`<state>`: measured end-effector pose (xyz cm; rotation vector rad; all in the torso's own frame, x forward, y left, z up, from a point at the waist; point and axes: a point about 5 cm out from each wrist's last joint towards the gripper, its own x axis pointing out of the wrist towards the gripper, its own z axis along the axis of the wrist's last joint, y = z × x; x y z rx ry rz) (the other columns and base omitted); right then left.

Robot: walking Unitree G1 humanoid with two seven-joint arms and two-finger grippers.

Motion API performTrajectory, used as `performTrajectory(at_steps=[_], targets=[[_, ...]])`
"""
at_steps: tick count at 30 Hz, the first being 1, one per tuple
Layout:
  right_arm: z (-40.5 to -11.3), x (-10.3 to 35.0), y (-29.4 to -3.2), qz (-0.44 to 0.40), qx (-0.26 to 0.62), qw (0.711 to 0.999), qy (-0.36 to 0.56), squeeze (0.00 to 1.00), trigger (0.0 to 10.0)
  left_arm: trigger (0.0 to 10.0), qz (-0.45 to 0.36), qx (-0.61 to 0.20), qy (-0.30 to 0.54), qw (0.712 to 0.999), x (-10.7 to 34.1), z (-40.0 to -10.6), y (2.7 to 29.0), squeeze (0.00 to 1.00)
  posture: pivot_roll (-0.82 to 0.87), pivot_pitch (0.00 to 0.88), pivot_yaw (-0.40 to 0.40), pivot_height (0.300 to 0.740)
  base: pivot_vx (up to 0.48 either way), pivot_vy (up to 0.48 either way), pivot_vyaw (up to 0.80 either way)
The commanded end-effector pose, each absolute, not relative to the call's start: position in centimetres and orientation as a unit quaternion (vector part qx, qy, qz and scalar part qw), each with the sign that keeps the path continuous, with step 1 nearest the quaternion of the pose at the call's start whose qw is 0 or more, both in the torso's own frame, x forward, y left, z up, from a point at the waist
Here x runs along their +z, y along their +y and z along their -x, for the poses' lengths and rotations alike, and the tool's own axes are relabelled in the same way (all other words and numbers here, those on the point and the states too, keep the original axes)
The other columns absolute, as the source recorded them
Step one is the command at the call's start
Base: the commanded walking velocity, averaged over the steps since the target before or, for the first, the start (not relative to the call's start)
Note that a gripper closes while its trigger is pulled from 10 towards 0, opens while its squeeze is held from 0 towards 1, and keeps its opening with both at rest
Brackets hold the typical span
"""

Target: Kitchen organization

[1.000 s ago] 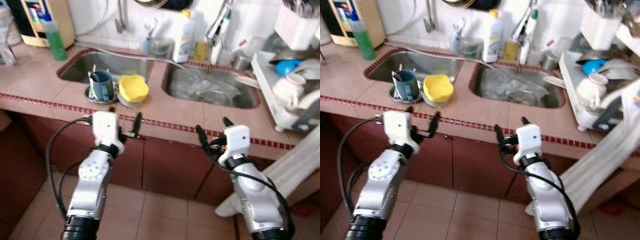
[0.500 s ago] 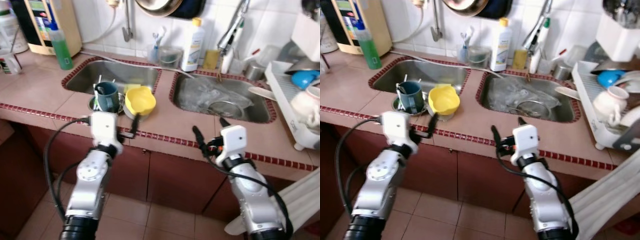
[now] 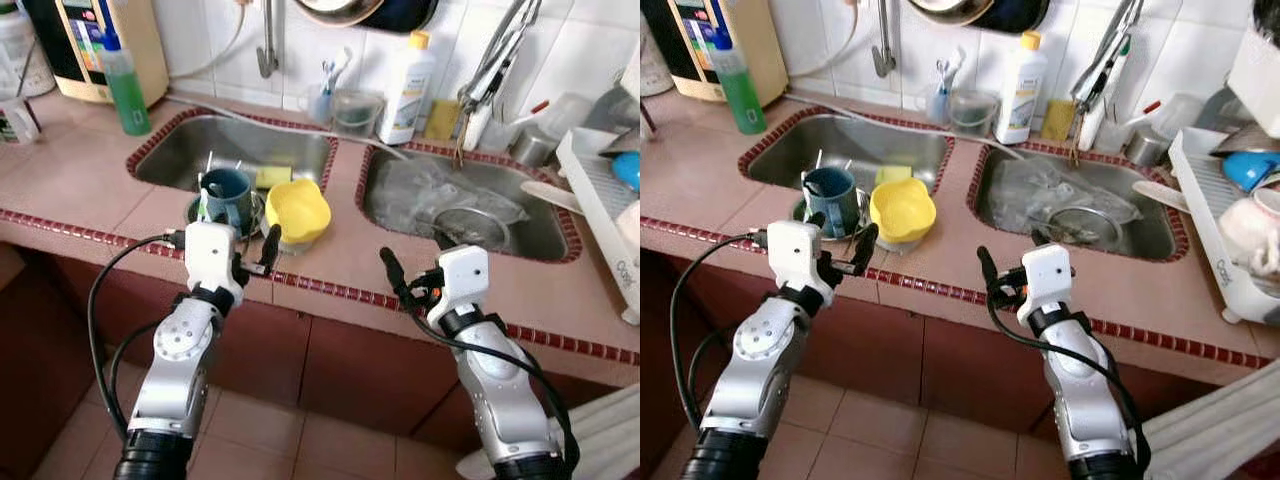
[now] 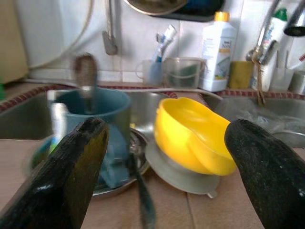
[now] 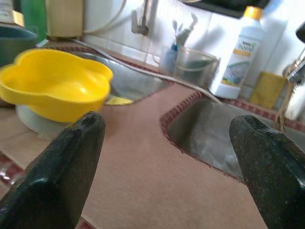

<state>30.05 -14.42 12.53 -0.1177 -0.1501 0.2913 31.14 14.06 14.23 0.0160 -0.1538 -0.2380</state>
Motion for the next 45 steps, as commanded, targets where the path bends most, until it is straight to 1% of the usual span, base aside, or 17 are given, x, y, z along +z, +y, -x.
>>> performTrajectory(at_steps=[1,5,17,25,41,45], targets=[[-30.22,12.94,-14.51,0.058,0.143,0.985,-0.080,0.00,10.0,10.0,-0.005,-0.119,-0.075,0.990,14.40,-31.27,13.99,0.00,-0.02,0.000,-0.057,0.740,0.000,0.000,0.00],[-30.26,12.98,-14.53,0.053,0.142,0.985,-0.081,0.00,10.0,10.0,-0.006,-0.117,-0.074,0.990,14.36,-31.27,14.02,0.00,-0.02,0.000,-0.060,0.740,0.000,0.216,0.00],[-30.33,13.31,-14.42,0.048,0.143,0.985,-0.089,0.00,10.0,10.0,-0.010,-0.119,-0.071,0.990,14.20,-31.21,13.88,0.00,-0.02,0.000,-0.059,0.740,0.000,0.448,0.00],[-30.51,13.42,-14.41,0.046,0.146,0.984,-0.087,0.00,10.0,10.0,-0.014,-0.125,-0.080,0.989,14.44,-31.28,13.58,0.00,-0.02,0.000,-0.059,0.740,0.000,0.000,0.00],[-30.68,13.51,-14.60,0.048,0.139,0.985,-0.087,0.00,10.0,10.0,-0.025,-0.126,-0.073,0.989,13.97,-31.30,13.48,0.00,-0.04,0.000,-0.063,0.740,0.000,0.000,-0.67],[-30.57,13.67,-14.72,0.049,0.140,0.985,-0.092,0.00,10.0,10.0,-0.024,-0.130,-0.071,0.989,13.91,-31.33,13.21,0.00,-0.04,0.000,-0.062,0.740,0.000,0.000,-0.12]])
